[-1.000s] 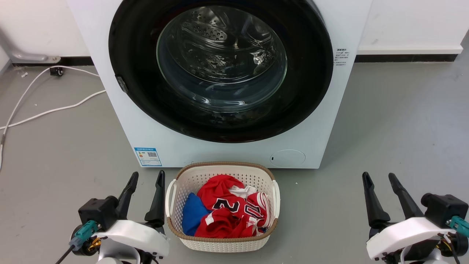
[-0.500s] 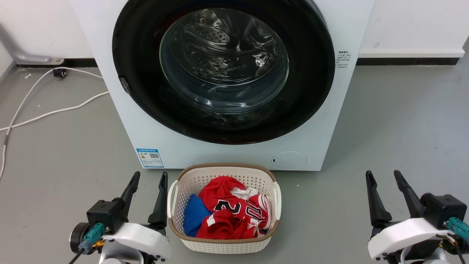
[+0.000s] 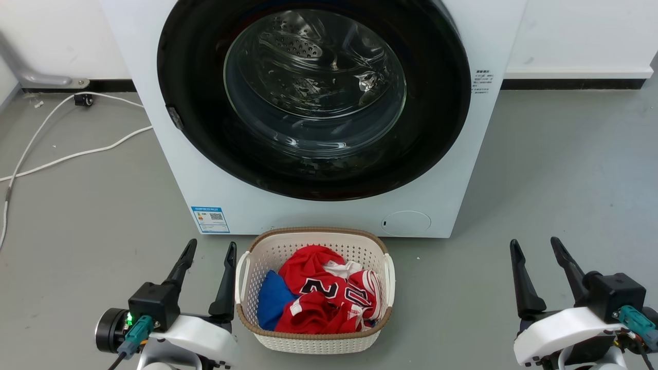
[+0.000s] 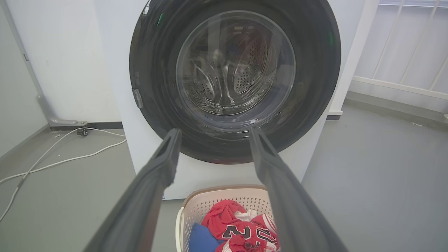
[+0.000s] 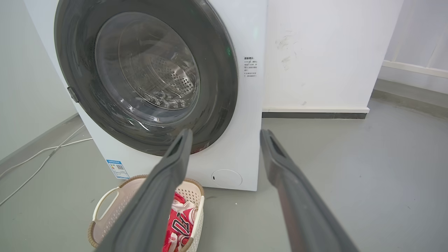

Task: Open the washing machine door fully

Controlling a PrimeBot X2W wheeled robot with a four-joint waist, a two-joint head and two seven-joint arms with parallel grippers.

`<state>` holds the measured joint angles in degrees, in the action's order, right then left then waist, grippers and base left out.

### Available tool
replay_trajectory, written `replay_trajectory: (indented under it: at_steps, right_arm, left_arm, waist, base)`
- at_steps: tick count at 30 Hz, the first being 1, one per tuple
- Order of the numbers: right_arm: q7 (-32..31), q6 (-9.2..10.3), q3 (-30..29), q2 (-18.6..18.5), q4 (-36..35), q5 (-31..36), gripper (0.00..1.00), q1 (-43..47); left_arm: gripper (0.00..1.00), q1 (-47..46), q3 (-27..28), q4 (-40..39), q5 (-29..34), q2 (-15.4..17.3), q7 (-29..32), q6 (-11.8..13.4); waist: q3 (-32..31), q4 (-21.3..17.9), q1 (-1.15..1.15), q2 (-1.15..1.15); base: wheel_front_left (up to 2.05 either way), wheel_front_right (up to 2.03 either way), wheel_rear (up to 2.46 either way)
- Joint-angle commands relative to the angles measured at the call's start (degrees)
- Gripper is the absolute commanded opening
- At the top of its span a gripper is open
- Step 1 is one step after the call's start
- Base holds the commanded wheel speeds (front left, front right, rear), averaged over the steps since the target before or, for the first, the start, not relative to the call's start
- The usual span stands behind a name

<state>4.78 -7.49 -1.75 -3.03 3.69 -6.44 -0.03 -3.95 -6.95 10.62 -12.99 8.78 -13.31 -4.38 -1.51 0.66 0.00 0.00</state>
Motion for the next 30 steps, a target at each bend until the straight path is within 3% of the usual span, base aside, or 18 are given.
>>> replay_trajectory:
  at_steps: [1, 16, 26, 27, 28, 29, 30]
  right_arm:
    - [0.4, 0.01, 0.0, 0.2, -0.2, 1.4, 1.00, -0.7]
    - [2.2, 0.00, -0.2, 0.2, 1.2, 4.8, 1.00, -0.9]
    - [2.7, 0.00, -0.7, 0.2, 2.4, 3.6, 1.00, -1.4]
    - [2.7, 0.00, -0.8, 0.2, 2.5, 3.3, 0.83, -1.4]
    - [2.8, 0.00, -0.9, 0.2, 2.6, 2.8, 0.45, -1.5]
    - [2.7, 0.00, -1.0, 0.2, 2.7, 2.7, 0.28, -1.5]
    - [2.7, 0.00, -1.0, 0.2, 2.8, 2.6, 0.00, -1.5]
  left_arm:
    - [1.00, -0.4, 0.0, -0.1, 1.3, 0.3, -0.4, -0.2]
    - [1.00, -0.3, 0.1, 1.2, 6.4, -0.3, -2.0, -0.6]
    - [1.00, -0.3, 1.1, 1.7, 5.2, -1.3, -1.9, -1.0]
    - [1.00, -0.3, 1.2, 1.7, 5.1, -1.3, -1.9, -1.0]
    - [1.00, -0.3, 1.2, 1.8, 5.1, -1.3, -1.9, -0.9]
    - [1.00, -0.3, 1.3, 1.9, 5.1, -1.4, -1.9, -1.0]
    - [1.00, -0.3, 1.4, 2.0, 5.0, -1.4, -1.9, -1.0]
  waist:
    - [0.1, 0.0, 0.00, 0.00]
    - [0.1, -0.2, 0.00, 0.00]
    - [0.1, -0.3, 0.00, 0.00]
    - [0.1, -0.3, 0.00, 0.00]
    - [0.1, -0.3, 0.00, 0.00]
    - [0.1, -0.3, 0.00, 0.00]
    - [0.1, -0.3, 0.00, 0.00]
  base:
    - [0.00, 0.00, 0.00]
    - [0.00, 0.00, 0.00]
    - [0.00, 0.00, 0.00]
    - [0.00, 0.00, 0.00]
    - [0.00, 0.00, 0.00]
    - [0.00, 0.00, 0.00]
    - [0.00, 0.00, 0.00]
